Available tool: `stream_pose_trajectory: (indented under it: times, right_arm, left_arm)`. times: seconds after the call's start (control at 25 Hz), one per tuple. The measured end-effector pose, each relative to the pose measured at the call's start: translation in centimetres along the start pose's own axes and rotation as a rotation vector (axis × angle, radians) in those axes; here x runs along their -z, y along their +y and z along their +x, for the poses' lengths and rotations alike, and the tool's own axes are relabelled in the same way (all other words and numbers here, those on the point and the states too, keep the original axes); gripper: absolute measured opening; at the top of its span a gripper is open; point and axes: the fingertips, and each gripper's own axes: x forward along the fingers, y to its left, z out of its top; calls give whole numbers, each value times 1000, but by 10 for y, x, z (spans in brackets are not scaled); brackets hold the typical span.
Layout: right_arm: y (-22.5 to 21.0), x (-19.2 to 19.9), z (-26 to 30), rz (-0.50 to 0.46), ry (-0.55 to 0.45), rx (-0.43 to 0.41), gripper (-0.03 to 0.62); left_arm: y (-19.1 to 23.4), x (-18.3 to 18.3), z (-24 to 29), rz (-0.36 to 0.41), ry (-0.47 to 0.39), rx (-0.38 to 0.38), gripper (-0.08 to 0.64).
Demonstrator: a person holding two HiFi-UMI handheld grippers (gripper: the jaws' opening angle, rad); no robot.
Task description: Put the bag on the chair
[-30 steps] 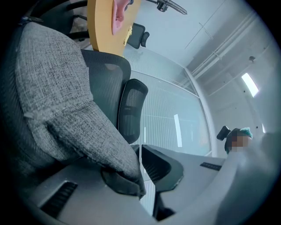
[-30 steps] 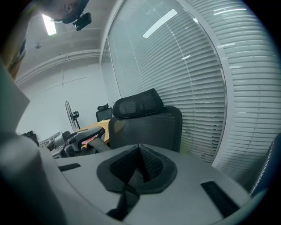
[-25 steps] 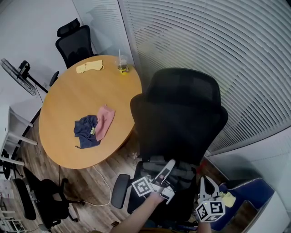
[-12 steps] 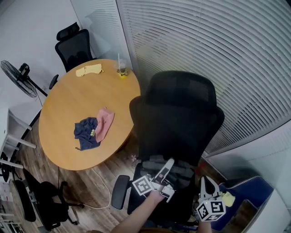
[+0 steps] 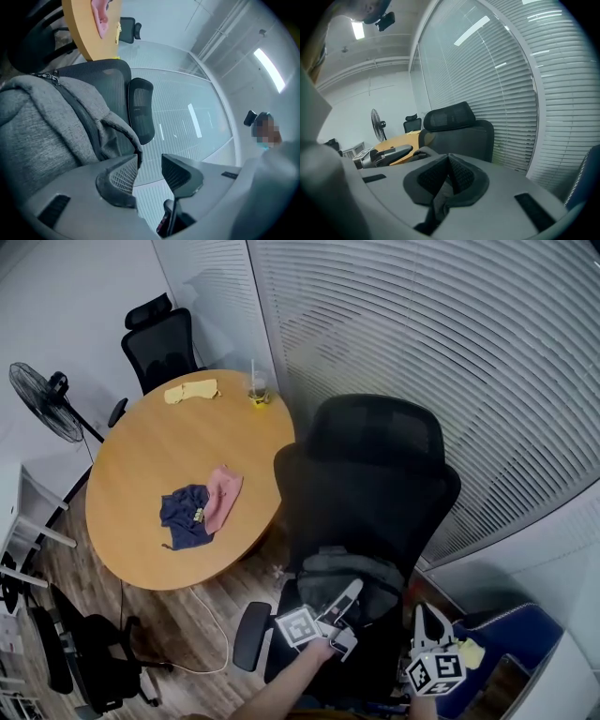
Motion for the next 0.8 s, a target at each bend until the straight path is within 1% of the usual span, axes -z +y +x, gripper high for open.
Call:
stream_pose_trajectory:
  times: [0.08, 0.2, 0.32, 0.48, 0.8]
  right_arm:
    - [5, -3, -2, -6, -5, -6, 12]
    - [10, -4, -4, -10, -16, -16, 12]
    - [18, -5, -8, -16, -20, -20, 12]
    - [28, -10, -13, -23, -35, -32, 12]
    - [52, -26, -33, -41, -89, -40, 12]
  left_arm:
    - [-4, -2, -4, 57, 2, 2, 158]
    - [-2, -5, -12, 89, 2, -19, 143]
    - [2, -3, -21, 130, 42, -61, 138]
    - [-9, -3, -26, 278, 121, -92, 137]
    - [-48, -5, -42, 487, 159, -118, 74]
